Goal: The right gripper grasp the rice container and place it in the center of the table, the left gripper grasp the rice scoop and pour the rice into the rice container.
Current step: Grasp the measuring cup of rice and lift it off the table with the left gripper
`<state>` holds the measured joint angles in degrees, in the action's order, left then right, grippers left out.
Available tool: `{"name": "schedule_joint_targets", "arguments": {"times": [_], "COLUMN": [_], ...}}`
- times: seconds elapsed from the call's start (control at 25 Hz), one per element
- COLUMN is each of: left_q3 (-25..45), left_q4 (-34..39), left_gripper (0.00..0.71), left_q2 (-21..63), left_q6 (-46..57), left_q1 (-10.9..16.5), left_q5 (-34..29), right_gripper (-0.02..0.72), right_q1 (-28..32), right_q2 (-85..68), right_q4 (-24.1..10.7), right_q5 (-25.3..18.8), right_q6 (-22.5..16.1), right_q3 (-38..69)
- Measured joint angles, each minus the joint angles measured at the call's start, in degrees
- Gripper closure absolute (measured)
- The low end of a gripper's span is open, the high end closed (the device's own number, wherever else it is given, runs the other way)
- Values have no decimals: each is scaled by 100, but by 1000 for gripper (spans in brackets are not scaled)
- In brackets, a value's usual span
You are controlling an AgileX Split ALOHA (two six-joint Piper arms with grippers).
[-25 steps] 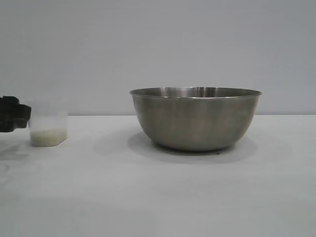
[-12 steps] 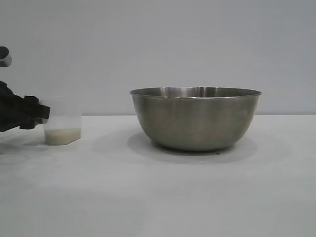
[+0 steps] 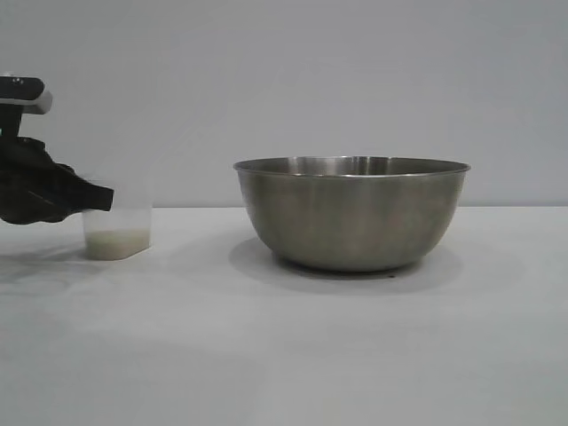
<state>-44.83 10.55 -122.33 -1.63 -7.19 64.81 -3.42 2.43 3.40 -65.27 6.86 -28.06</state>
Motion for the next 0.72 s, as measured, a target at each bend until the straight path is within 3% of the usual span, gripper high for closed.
{"name": "schedule_joint_targets", "arguments": {"times": [0.2,0.44,0.72], "left_q3": [-212,-1193,-2447], "left_q4": [672,2058,3291], "left_gripper": [710,710,710], "left_q2": [518,583,583], "left_q6": [-13,-184,-688], "left_q1": [0,-27,-576], "left_q5": [0,-46,-1056], "right_gripper": [148,148,148], "right_q1": [0,0,0], "right_q2": [0,0,0], "right_q4": [0,0,0], "right_q5": [0,0,0], "right_q6": [0,0,0], "right_q3": [0,0,0]}}
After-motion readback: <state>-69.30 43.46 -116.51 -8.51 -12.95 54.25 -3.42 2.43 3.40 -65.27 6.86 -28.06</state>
